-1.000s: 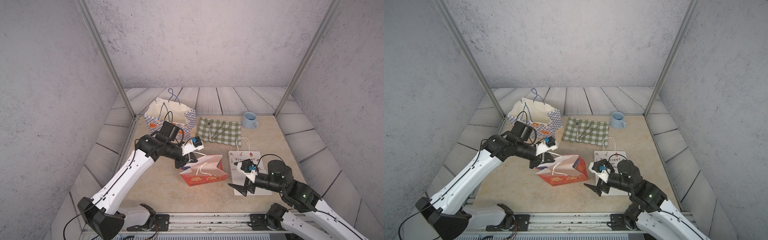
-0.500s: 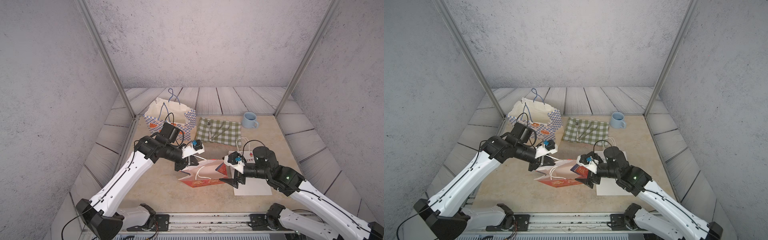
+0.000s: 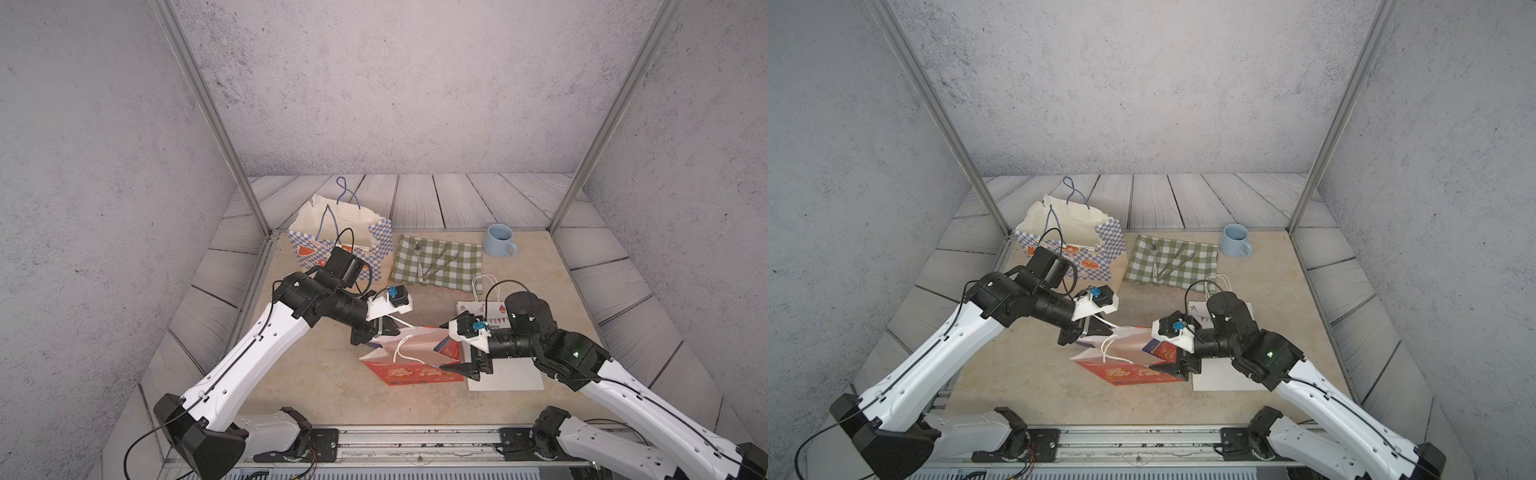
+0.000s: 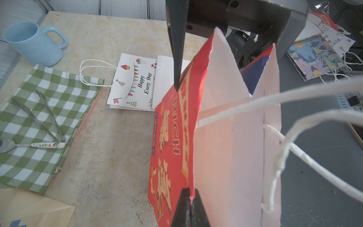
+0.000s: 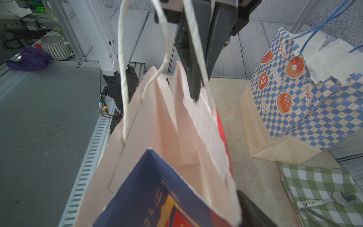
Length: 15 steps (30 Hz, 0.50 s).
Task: Put away the paper bag
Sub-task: Press the paper bag.
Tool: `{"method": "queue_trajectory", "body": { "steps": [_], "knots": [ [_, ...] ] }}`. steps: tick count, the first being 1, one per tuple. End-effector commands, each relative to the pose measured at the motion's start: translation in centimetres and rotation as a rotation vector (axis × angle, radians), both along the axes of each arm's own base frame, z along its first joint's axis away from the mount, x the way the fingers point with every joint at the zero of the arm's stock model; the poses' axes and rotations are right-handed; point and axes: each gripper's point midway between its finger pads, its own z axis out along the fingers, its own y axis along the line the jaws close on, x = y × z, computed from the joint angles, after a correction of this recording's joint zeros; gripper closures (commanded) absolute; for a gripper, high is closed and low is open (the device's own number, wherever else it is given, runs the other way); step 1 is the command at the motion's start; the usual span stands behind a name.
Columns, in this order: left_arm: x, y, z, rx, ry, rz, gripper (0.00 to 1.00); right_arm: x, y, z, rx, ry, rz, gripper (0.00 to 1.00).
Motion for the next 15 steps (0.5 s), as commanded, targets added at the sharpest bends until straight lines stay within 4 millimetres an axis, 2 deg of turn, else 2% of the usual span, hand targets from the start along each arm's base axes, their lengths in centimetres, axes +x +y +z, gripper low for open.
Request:
{"method": "queue_trajectory", "body": {
  "steps": [1, 7, 15],
  "knots": [
    [-0.1, -0.2, 0.0, 0.004, 0.006, -0.004, 1.0, -0.6, 0.1, -0.2, -0.005, 0.027, 0.026, 0.19],
    [0.2, -0.2, -0.1, 0.005, 0.001, 0.012, 0.98, 0.1, -0.1, -0.7, -0.016, -0.014, -0.002, 0.38],
    [-0.1, -0.1, 0.1, -0.003, 0.001, 0.005, 0.98, 0.2, -0.1, -1.2, -0.024, 0.02, -0.018, 0.44]
  ]
}}
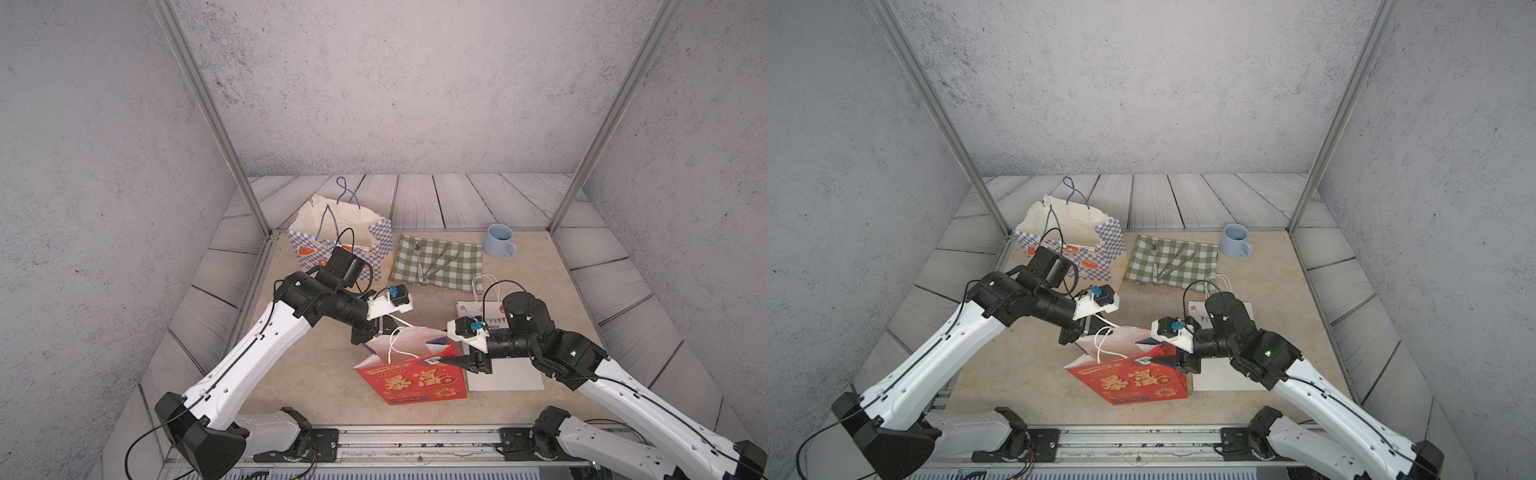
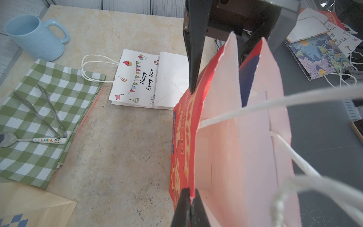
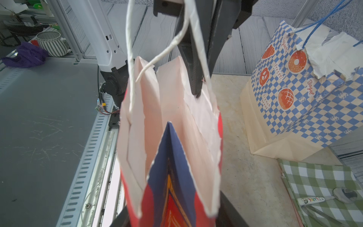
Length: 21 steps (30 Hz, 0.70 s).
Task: Put away the paper bag
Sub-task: Press the paper bag.
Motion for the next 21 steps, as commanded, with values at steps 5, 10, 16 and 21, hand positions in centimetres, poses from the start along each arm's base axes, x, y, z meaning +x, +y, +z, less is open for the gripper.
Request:
{"method": "queue_trajectory", "body": {
  "steps": [5, 10, 16, 21],
  "knots": [
    [-0.5, -0.2, 0.0, -0.018, 0.019, -0.005, 1.0, 0.2, 0.0, -0.8, 0.015, 0.034, -0.031, 0.33],
    [-0.6, -0.2, -0.3, -0.017, 0.031, 0.005, 1.0, 0.5, 0.3, -1.1, 0.047, 0.045, -0.051, 0.11],
    [-0.6, -0.1, -0.4, -0.018, 0.031, 0.024, 0.98, 0.1, 0.4, -1.4, 0.048, 0.059, -0.03, 0.21],
    [-1.0, -0.1, 0.7, -0.055, 0.041, 0.032, 0.76, -0.4, 0.3, -1.4, 0.046, 0.081, -0.017, 0.45]
  ]
}}
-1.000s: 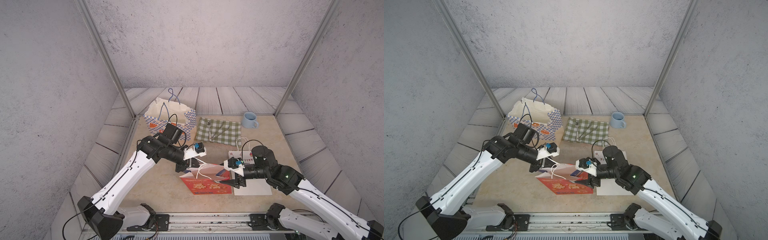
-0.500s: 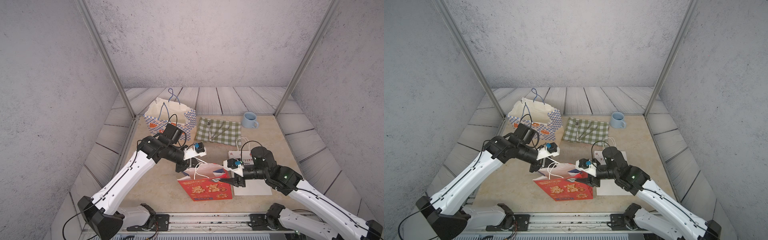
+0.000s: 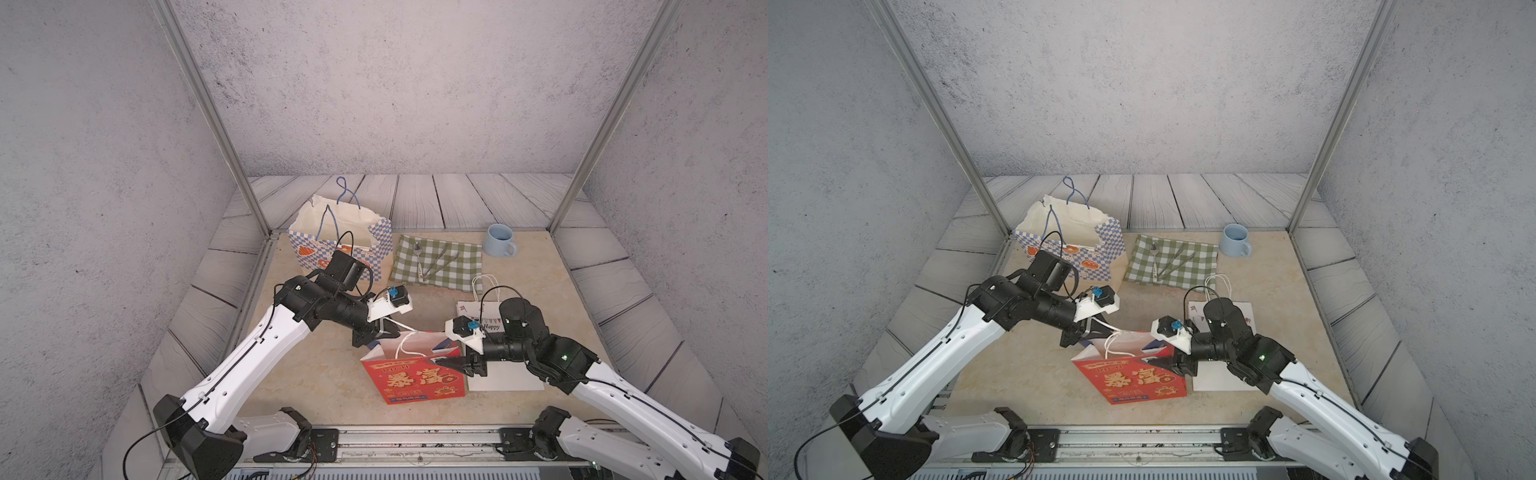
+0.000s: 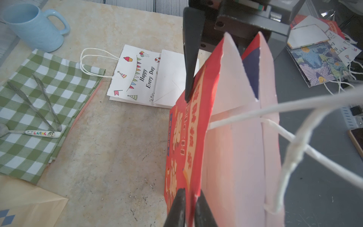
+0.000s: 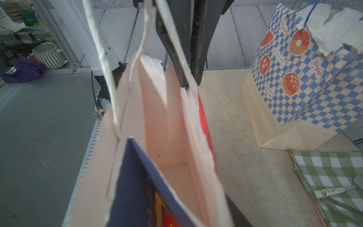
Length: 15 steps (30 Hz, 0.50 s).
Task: Put away the paper bag
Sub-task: Press the paper bag.
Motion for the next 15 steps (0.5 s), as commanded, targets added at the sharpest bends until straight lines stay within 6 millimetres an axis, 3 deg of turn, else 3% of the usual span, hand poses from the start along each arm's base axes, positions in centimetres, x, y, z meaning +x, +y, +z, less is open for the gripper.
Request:
{"method": "queue_trajectory", "body": {
  "steps": [1, 6, 8, 11, 12, 15],
  "knots": [
    [-0.8, -0.2, 1.3, -0.056, 0.009, -0.006, 0.73, -0.8, -0.1, 0.5, 0.02, 0.022, 0.025, 0.49],
    [-0.9, -0.1, 2.2, -0.089, -0.009, 0.003, 0.49, -0.8, 0.1, 0.3, 0.031, 0.042, 0.017, 0.52],
    [-0.3, 0.1, 2.5, -0.101, -0.015, 0.03, 0.27, -0.8, 0.2, 0.3, 0.045, 0.047, 0.017, 0.56],
    [1.3, 1.7, 2.7, -0.096, -0.043, 0.119, 0.07, -0.6, 0.2, 0.3, 0.047, 0.042, 0.009, 0.61],
    [2.0, 2.5, 3.0, -0.104, -0.04, 0.166, 0.02, -0.5, 0.1, 0.3, 0.046, 0.039, 0.002, 0.63],
    [2.8, 5.5, 4.5, -0.14, -0.064, 0.292, 0.01, -0.3, -0.1, 0.5, 0.06, 0.021, -0.019, 0.67]
  ]
}}
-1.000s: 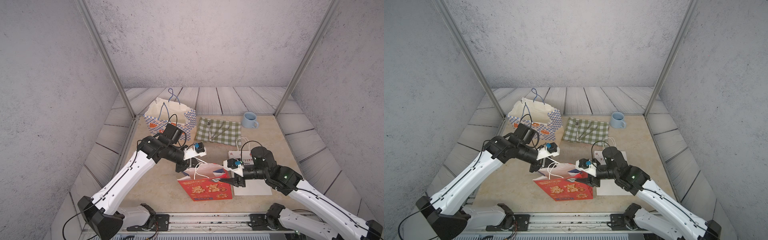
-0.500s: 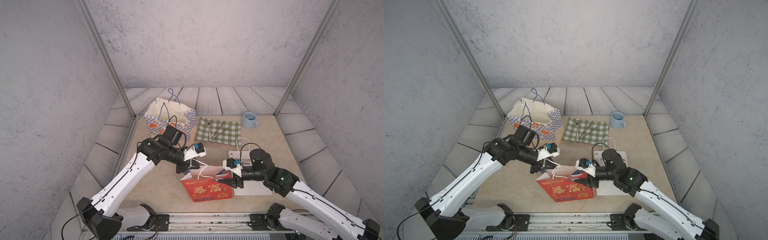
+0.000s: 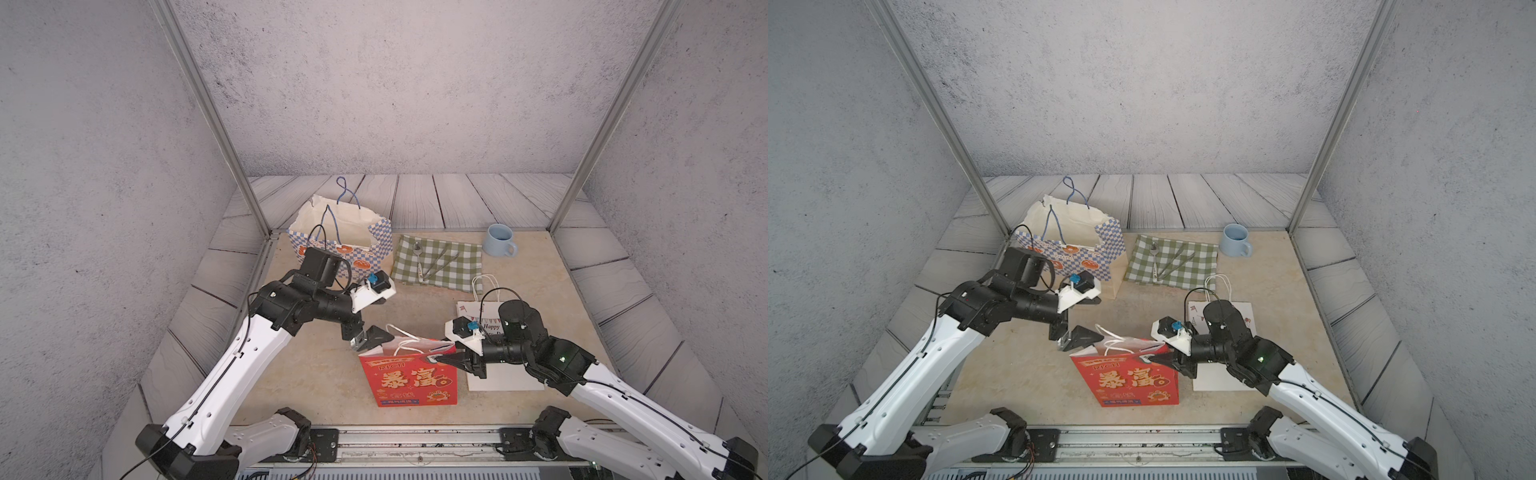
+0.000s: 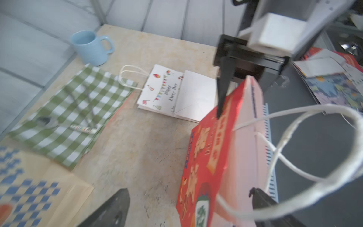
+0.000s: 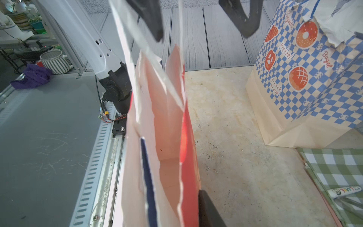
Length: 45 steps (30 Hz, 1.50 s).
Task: Put away the paper bag
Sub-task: Press the paper bag.
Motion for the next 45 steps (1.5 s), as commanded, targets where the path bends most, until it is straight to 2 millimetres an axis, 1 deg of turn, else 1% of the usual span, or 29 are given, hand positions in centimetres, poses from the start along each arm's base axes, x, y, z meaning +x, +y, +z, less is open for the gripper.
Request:
{"method": "queue_trajectory", "body": {
  "steps": [1, 2, 6, 8, 9, 11, 13, 15, 16, 20, 22, 25, 28, 30, 33, 35, 36, 38, 42, 45],
  "knots": [
    [-0.5, 2.5, 1.7, -0.035, -0.041, 0.101, 0.01, 0.0, -0.2, 1.0, 0.046, -0.029, -0.021, 0.68],
    [-0.9, 2.9, 2.1, -0.047, -0.053, 0.12, 0.01, 0.0, -0.3, 1.0, 0.05, -0.032, -0.025, 0.7],
    [-2.8, 3.8, 4.5, -0.15, -0.089, 0.177, 0.01, -0.1, -0.5, 1.0, 0.046, -0.036, -0.024, 0.78],
    [-4.4, 3.9, 5.3, -0.209, -0.101, 0.169, 0.01, -0.2, -0.5, 1.1, 0.046, -0.042, -0.024, 0.88],
    [-4.9, 3.9, 5.3, -0.236, -0.094, 0.17, 0.01, -0.2, -0.5, 1.2, 0.05, -0.049, -0.021, 0.9],
    [-5.7, 4.0, 4.3, -0.271, -0.065, 0.185, 0.01, -0.2, -0.6, 1.7, 0.055, -0.065, -0.017, 0.94],
    [-6.0, 4.3, 2.3, -0.263, -0.044, 0.207, 0.01, -0.4, -0.7, 2.3, 0.057, -0.078, -0.009, 0.97],
    [-5.7, 4.7, 0.9, -0.261, -0.056, 0.248, 0.01, -0.7, -0.8, 2.8, 0.053, -0.089, 0.0, 0.99],
    [-5.5, 4.9, 0.6, -0.264, -0.078, 0.262, 0.01, -0.9, -0.9, 3.3, 0.054, -0.099, 0.008, 0.99],
    [-4.5, 5.1, 0.6, -0.289, -0.128, 0.305, 0.01, -1.5, -1.4, 5.1, 0.042, -0.139, 0.036, 0.99],
    [-4.2, 4.7, 0.6, -0.29, -0.111, 0.288, 0.01, -2.0, -1.6, 6.0, 0.043, -0.154, 0.053, 0.99],
    [-4.3, 4.0, 0.9, -0.298, -0.093, 0.23, 0.01, -3.2, -1.9, 7.6, 0.056, -0.168, 0.105, 1.0],
    [-4.5, 3.3, 2.4, -0.331, -0.108, 0.169, 0.01, -4.4, -2.3, 8.7, 0.057, -0.158, 0.151, 1.0],
    [-5.1, 2.6, 4.3, -0.387, -0.102, 0.108, 0.01, -5.1, -2.6, 9.4, 0.058, -0.146, 0.17, 1.0],
    [-6.8, 1.2, 8.1, -0.5, -0.015, -0.05, 0.0, -5.6, -2.8, 10.8, 0.076, -0.15, 0.18, 1.0],
    [-7.1, 0.6, 10.2, -0.554, 0.059, -0.124, 0.03, -5.8, -3.0, 12.3, 0.101, -0.17, 0.178, 1.0],
    [-7.2, 0.4, 10.8, -0.567, 0.072, -0.145, 0.05, -5.7, -2.9, 12.9, 0.113, -0.178, 0.172, 1.0],
    [-7.5, 0.3, 11.6, -0.589, 0.075, -0.174, 0.07, -5.5, -2.9, 14.2, 0.146, -0.202, 0.156, 1.0],
    [-8.4, 0.2, 12.1, -0.6, 0.08, -0.231, 0.09, -4.1, -2.5, 16.4, 0.225, -0.238, 0.079, 1.0],
    [-8.5, 0.1, 12.1, -0.598, 0.098, -0.249, 0.19, -3.8, -2.1, 17.6, 0.27, -0.235, 0.072, 1.0]
  ]
}}
